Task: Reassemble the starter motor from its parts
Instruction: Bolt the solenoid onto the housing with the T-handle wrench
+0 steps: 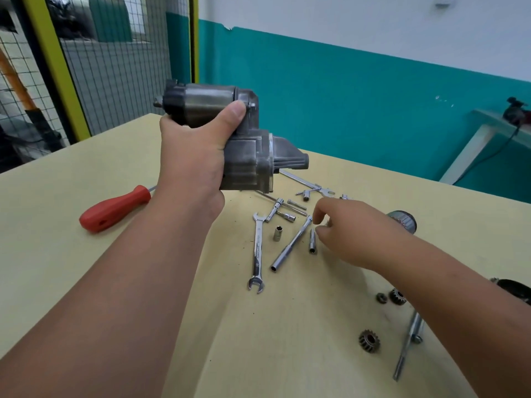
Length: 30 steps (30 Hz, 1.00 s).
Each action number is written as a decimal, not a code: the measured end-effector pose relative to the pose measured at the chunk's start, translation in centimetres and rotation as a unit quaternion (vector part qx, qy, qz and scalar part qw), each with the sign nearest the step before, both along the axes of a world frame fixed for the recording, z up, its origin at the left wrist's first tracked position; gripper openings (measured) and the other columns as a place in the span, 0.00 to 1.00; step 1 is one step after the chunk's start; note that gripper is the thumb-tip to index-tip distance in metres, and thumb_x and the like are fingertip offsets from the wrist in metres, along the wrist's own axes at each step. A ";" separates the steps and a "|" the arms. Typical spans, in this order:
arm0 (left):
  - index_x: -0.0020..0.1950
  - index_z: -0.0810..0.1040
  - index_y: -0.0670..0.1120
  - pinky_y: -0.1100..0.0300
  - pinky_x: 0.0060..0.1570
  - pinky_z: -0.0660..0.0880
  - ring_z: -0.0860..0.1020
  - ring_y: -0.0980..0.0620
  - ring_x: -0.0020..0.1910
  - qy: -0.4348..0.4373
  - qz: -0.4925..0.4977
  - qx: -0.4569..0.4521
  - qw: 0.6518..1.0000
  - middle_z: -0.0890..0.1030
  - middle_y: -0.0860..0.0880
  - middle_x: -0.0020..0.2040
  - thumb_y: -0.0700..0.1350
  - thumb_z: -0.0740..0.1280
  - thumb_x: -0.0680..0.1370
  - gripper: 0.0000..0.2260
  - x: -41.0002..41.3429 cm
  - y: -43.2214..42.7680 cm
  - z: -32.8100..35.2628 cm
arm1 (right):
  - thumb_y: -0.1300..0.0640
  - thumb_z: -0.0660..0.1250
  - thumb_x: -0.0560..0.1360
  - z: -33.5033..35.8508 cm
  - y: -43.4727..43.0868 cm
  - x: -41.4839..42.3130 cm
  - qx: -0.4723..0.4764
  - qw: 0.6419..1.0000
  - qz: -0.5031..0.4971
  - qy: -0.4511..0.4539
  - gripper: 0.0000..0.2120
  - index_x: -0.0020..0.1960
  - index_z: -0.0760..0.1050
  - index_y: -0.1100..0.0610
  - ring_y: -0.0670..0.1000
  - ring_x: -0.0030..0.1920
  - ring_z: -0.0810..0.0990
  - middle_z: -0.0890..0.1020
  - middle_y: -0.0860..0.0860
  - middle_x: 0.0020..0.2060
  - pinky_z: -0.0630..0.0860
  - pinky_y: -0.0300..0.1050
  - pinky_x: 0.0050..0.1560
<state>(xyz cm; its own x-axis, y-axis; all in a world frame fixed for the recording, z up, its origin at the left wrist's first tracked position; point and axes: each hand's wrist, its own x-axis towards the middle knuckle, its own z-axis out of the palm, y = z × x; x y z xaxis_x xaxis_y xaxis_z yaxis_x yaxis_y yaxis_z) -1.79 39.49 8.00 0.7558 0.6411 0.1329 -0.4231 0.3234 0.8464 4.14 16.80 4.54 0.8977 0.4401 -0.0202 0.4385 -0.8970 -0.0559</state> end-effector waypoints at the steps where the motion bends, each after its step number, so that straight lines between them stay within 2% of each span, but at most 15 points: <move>1: 0.68 0.74 0.49 0.41 0.45 0.87 0.89 0.46 0.51 0.000 -0.001 -0.003 1.000 0.87 0.48 0.60 0.47 0.85 0.67 0.33 0.0 0.0 0.0 | 0.53 0.62 0.82 -0.1 0.0 -0.2 0.000 1.000 0.009 0.007 0.07 0.56 0.70 0.40 0.43 0.41 0.75 0.77 0.43 0.46 0.74 0.41 0.36; 3: 0.68 0.75 0.48 0.41 0.44 0.87 0.89 0.46 0.50 0.002 -0.004 -0.010 1.000 0.87 0.47 0.60 0.47 0.85 0.68 0.33 0.0 -0.2 -0.1 | 0.57 0.61 0.81 -0.1 0.1 -0.3 -0.026 0.999 0.027 0.025 0.14 0.57 0.70 0.38 0.45 0.42 0.77 0.77 0.43 0.46 0.78 0.44 0.39; 5: 0.67 0.75 0.48 0.42 0.42 0.87 0.90 0.46 0.49 0.007 -0.007 -0.017 1.000 0.87 0.47 0.59 0.46 0.85 0.69 0.31 0.0 -0.5 -0.1 | 0.60 0.62 0.80 0.1 0.1 -0.4 -0.069 0.996 0.049 0.042 0.17 0.57 0.71 0.37 0.46 0.43 0.77 0.76 0.42 0.45 0.77 0.44 0.38; 8: 0.66 0.75 0.48 0.43 0.41 0.87 0.90 0.46 0.48 0.018 -0.007 -0.020 1.000 0.87 0.48 0.58 0.45 0.85 0.70 0.28 0.0 -0.7 -0.3 | 0.58 0.65 0.80 0.4 -0.2 -0.6 -0.124 0.987 0.090 0.042 0.13 0.54 0.71 0.40 0.45 0.44 0.74 0.73 0.43 0.46 0.74 0.42 0.38; 11: 0.66 0.75 0.48 0.42 0.42 0.87 0.90 0.46 0.49 0.027 -0.028 -0.022 0.999 0.88 0.48 0.58 0.45 0.84 0.71 0.28 0.1 -1.4 -0.5 | 0.51 0.64 0.81 0.6 -1.2 -1.7 -0.146 0.980 0.131 0.011 0.05 0.54 0.71 0.41 0.45 0.44 0.72 0.70 0.43 0.48 0.69 0.40 0.36; 14: 0.67 0.75 0.48 0.43 0.42 0.87 0.90 0.45 0.50 0.031 -0.068 -0.021 0.997 0.88 0.47 0.58 0.44 0.84 0.72 0.28 0.2 -2.9 -1.1 | 0.46 0.61 0.82 1.2 -4.2 -3.5 -0.071 0.993 0.093 0.019 0.04 0.50 0.67 0.42 0.44 0.41 0.75 0.76 0.42 0.44 0.72 0.42 0.36; 17: 0.66 0.76 0.49 0.46 0.41 0.87 0.90 0.45 0.49 0.039 -0.111 -0.005 0.993 0.89 0.49 0.55 0.44 0.85 0.69 0.29 0.1 -5.1 -1.7 | 0.46 0.64 0.81 2.6 -8.1 -5.5 0.152 0.988 0.007 0.038 0.05 0.49 0.70 0.36 0.46 0.39 0.80 0.82 0.43 0.40 0.80 0.49 0.41; 19: 0.65 0.76 0.50 0.45 0.43 0.87 0.90 0.45 0.49 0.049 -0.146 0.012 0.988 0.89 0.50 0.54 0.46 0.84 0.65 0.31 -0.2 -6.9 -2.1 | 0.48 0.67 0.79 3.2 -10.4 -6.5 0.318 0.947 -0.027 0.027 0.06 0.48 0.74 0.36 0.47 0.38 0.81 0.83 0.43 0.40 0.81 0.47 0.38; 20: 0.66 0.77 0.50 0.44 0.46 0.87 0.90 0.45 0.50 0.053 -0.163 0.021 0.985 0.89 0.49 0.55 0.47 0.84 0.65 0.32 -0.3 -7.8 -2.4 | 0.49 0.67 0.79 3.2 -11.2 -6.8 0.371 0.928 -0.036 0.005 0.05 0.48 0.76 0.38 0.47 0.38 0.81 0.83 0.44 0.40 0.79 0.46 0.37; 22: 0.67 0.77 0.49 0.42 0.49 0.86 0.89 0.44 0.52 0.062 -0.198 0.034 0.978 0.89 0.48 0.56 0.48 0.85 0.63 0.34 -0.7 -9.4 -3.1 | 0.49 0.69 0.79 3.0 -12.1 -7.1 0.452 0.891 -0.041 0.000 0.02 0.47 0.78 0.44 0.50 0.33 0.77 0.81 0.50 0.36 0.77 0.51 0.36; 23: 0.67 0.77 0.49 0.42 0.50 0.86 0.89 0.44 0.52 0.070 -0.213 0.040 0.974 0.89 0.48 0.57 0.49 0.85 0.63 0.35 -1.0 -10.2 -3.4 | 0.51 0.69 0.76 2.8 -12.1 -7.3 0.522 0.851 -0.042 0.035 0.02 0.44 0.79 0.47 0.52 0.31 0.76 0.79 0.51 0.33 0.75 0.52 0.34; 25: 0.65 0.78 0.50 0.43 0.48 0.86 0.89 0.45 0.51 0.085 -0.230 0.056 0.968 0.89 0.49 0.55 0.50 0.85 0.64 0.32 -1.4 -11.4 -4.1 | 0.56 0.67 0.73 2.0 -12.0 -7.2 0.671 0.726 -0.037 0.150 0.07 0.39 0.80 0.49 0.53 0.31 0.75 0.78 0.53 0.31 0.74 0.47 0.30; 26: 0.64 0.78 0.50 0.44 0.46 0.87 0.89 0.45 0.51 0.090 -0.233 0.062 0.966 0.89 0.50 0.54 0.49 0.84 0.65 0.30 -1.5 -11.8 -4.3 | 0.58 0.66 0.73 1.8 -11.8 -7.2 0.713 0.673 -0.031 0.194 0.08 0.38 0.81 0.50 0.52 0.31 0.76 0.78 0.54 0.32 0.73 0.44 0.29; 27: 0.63 0.79 0.50 0.46 0.45 0.87 0.90 0.45 0.50 0.094 -0.234 0.066 0.965 0.89 0.50 0.53 0.49 0.84 0.65 0.29 -1.6 -12.0 -4.4 | 0.59 0.65 0.73 1.5 -11.6 -7.1 0.732 0.644 -0.028 0.220 0.10 0.38 0.82 0.50 0.52 0.31 0.77 0.79 0.55 0.33 0.74 0.43 0.28; 30: 0.64 0.79 0.49 0.47 0.44 0.87 0.89 0.45 0.50 0.103 -0.223 0.081 0.966 0.89 0.50 0.54 0.49 0.83 0.66 0.28 -1.6 -12.1 -4.5 | 0.61 0.65 0.75 0.7 -11.5 -6.7 0.737 0.630 -0.028 0.243 0.12 0.39 0.83 0.50 0.52 0.31 0.79 0.83 0.57 0.36 0.75 0.42 0.28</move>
<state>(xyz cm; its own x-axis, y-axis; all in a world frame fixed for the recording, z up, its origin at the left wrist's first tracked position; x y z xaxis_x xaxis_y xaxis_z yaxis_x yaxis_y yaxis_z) -3.42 27.39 3.52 0.9730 0.2300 0.0205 -0.0890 0.2915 0.9524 -2.60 5.30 5.23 0.9580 0.2709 0.0944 0.0177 0.2726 -0.9620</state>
